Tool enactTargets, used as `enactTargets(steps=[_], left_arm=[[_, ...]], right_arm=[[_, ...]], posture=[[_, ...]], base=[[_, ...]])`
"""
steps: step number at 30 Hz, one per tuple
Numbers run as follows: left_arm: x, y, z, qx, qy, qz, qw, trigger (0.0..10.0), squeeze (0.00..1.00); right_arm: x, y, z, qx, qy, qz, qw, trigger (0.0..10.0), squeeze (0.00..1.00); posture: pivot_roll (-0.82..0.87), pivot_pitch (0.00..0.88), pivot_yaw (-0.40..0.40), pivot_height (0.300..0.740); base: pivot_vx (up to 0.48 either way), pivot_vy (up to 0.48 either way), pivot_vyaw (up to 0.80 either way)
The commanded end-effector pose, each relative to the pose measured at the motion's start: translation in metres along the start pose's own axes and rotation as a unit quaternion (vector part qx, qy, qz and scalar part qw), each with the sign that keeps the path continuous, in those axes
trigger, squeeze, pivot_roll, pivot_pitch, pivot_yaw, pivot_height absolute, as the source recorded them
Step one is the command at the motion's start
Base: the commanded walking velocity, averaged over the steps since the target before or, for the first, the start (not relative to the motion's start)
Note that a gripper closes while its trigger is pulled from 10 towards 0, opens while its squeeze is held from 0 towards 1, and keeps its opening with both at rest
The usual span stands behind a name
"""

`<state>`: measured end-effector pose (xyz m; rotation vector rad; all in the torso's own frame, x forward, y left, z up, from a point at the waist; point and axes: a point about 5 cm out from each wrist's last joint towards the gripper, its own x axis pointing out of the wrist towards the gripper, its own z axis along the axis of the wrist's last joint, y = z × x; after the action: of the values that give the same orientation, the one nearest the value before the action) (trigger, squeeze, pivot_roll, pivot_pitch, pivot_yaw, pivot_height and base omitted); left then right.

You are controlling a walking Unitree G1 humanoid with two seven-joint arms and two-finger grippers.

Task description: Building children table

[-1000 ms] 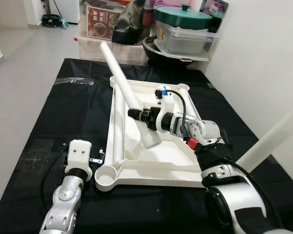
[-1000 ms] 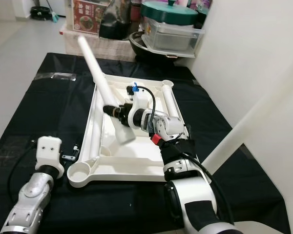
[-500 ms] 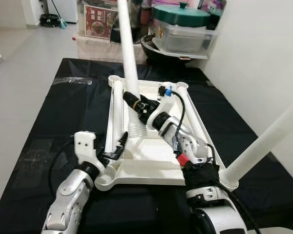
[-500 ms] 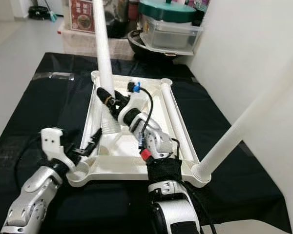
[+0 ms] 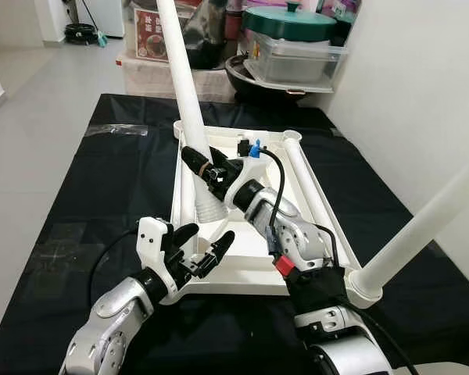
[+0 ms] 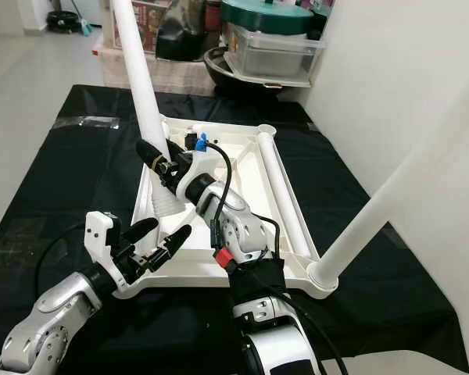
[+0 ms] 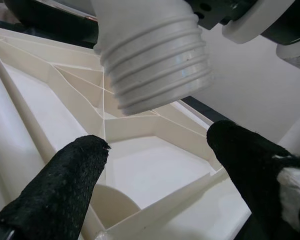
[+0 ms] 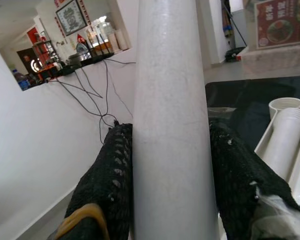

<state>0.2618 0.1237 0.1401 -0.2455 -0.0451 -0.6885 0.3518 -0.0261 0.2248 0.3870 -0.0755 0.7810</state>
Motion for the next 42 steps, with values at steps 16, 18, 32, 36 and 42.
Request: enactTargets(steps=[16,18,32,36,42], left_arm=[[0.017,0.002,0.020,-0.048,-0.027,-0.034,0.998,10.0,0.00],[0.019,0.001,0.021,-0.047,-0.028,-0.039,0.998,10.0,0.00],[0.013,0.003,0.018,-0.023,-0.026,-0.027,0.999,0.0,0.00],[0.012,0.005,0.017,-0.013,-0.020,-0.021,0.999,0.0,0.00],[0.010,0.008,0.016,0.016,-0.003,-0.020,1.000,0.0,0.00]], right_arm=[[-0.012,0.027,-0.034,-0.024,0.014,0.069,0.997,0.0,0.00],[-0.014,0.027,-0.036,-0.029,0.018,0.071,0.997,0.0,0.00],[-0.015,0.021,-0.037,-0.022,0.017,0.051,0.998,0.0,0.00],[-0.014,0.017,-0.037,-0.015,0.018,0.037,0.999,0.0,0.00],[-0.013,0.013,-0.034,0.006,0.037,0.037,0.999,10.0,0.00]], posture=[[0.04,0.000,-0.127,0.740],[0.04,0.000,-0.124,0.740],[0.04,0.000,-0.130,0.740],[0.05,0.000,-0.130,0.740],[0.05,0.000,-0.129,0.740]], base=[[0.000,0.000,0.00],[0.000,0.000,0.00],[0.000,0.000,0.00],[0.000,0.000,0.00],[0.000,0.000,0.00]])
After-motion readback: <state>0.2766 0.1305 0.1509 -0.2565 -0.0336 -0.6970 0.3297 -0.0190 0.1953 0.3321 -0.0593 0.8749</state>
